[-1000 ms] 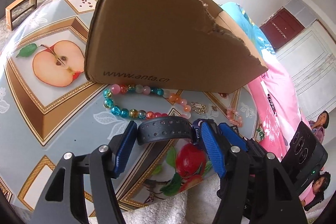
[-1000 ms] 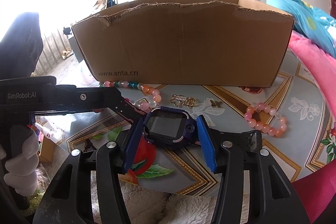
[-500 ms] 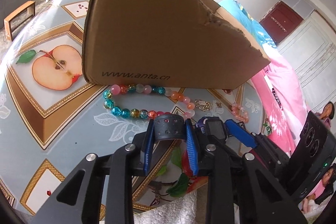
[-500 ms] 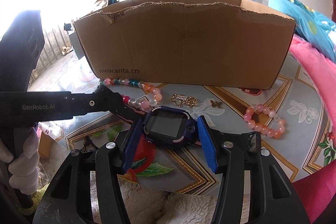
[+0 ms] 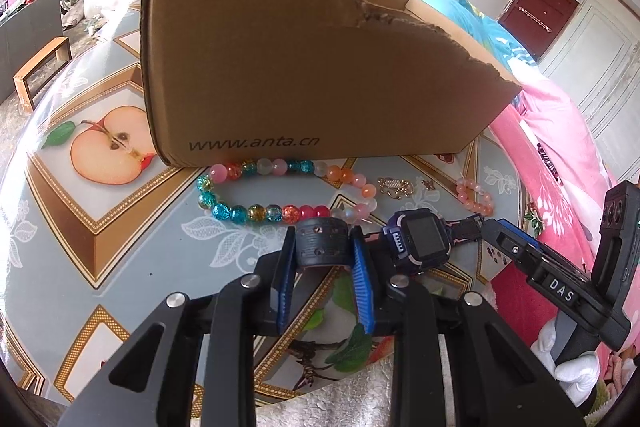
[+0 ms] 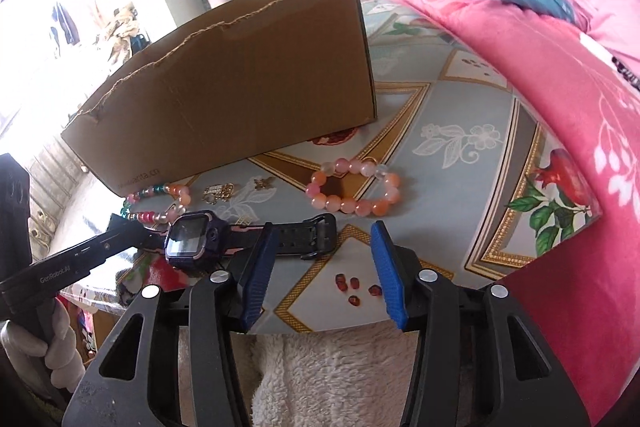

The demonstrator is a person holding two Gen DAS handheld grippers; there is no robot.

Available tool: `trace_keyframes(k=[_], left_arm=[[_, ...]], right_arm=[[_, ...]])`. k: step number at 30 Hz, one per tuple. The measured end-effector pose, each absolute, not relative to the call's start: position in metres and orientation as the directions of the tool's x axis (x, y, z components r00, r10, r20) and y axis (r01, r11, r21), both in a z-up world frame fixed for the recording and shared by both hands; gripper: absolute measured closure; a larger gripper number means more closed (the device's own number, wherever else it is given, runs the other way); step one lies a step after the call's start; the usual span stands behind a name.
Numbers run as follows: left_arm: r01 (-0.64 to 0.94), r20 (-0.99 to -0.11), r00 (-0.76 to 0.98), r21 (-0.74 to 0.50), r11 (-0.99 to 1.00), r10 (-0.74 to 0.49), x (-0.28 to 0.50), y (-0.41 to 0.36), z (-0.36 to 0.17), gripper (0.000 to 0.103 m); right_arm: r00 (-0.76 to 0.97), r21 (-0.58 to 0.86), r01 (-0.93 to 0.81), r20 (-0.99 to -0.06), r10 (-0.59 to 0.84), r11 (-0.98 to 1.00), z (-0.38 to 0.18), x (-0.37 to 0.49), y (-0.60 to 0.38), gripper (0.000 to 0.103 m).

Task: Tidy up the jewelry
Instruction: 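Lift the black smartwatch off the table with both tools, then open the right tool off the watch face while the left tool keeps the strap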

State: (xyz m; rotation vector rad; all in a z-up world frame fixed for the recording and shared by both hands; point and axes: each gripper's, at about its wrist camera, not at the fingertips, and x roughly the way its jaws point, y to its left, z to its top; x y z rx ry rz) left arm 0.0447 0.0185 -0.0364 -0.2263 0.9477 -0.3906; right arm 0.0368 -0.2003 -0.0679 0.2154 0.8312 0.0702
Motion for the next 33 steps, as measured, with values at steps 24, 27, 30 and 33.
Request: trace_keyframes(k=[24,27,30,33], left_arm=[[0.344,-0.652,0.608,-0.298,0.891,-0.453,0.018,0.003,0.005,0.083],[0.377,-0.604,0.632,-0.307,0.874,-0.485,0.015,0.01,0.028,0.083],[0.415,-0.552,0.666,-0.284,0.864,-0.501,0.019,0.015,0.057,0.083],[0.426,-0.511,0.703,-0.255,0.868,-0.495,0.036,0.021,0.085,0.083]], right_arm=[[0.777,0.155,-0.059,-0.613,0.143,0.986,-0.009,0.02,-0.175,0.101],[0.804,0.15,-0.089,-0.572,0.16,0.985,0.012,0.021,-0.172,0.102],[0.845,0.105,-0.135,-0.507,0.17,0.985,0.043,0.027,-0.167,0.102],[0.872,0.065,-0.187,-0.449,0.196,0.98,0.072,0.045,-0.159,0.102]])
